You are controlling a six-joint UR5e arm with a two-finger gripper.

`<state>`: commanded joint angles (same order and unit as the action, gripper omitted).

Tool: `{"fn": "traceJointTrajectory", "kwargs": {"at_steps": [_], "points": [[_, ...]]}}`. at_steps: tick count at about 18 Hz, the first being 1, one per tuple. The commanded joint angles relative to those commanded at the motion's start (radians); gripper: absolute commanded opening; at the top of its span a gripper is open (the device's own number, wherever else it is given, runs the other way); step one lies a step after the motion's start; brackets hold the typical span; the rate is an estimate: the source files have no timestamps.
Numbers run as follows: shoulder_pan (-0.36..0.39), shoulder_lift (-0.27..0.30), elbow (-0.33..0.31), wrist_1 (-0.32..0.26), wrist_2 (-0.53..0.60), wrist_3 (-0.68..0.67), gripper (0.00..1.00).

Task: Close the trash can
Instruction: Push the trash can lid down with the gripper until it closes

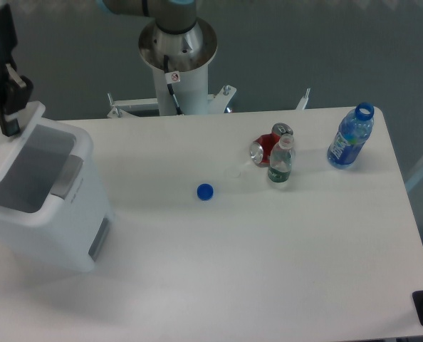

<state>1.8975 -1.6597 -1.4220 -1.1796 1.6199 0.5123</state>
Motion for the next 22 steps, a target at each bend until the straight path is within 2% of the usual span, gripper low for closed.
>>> {"fn": "traceJointTrajectory", "kwargs": {"at_steps": [6,22], "points": [[0.029,-0.012,-0.005,0.0,-0.024,0.003,0.0],[0.043,-0.049,-0.021,0.014,-0.025,0.005,0.0]]}}
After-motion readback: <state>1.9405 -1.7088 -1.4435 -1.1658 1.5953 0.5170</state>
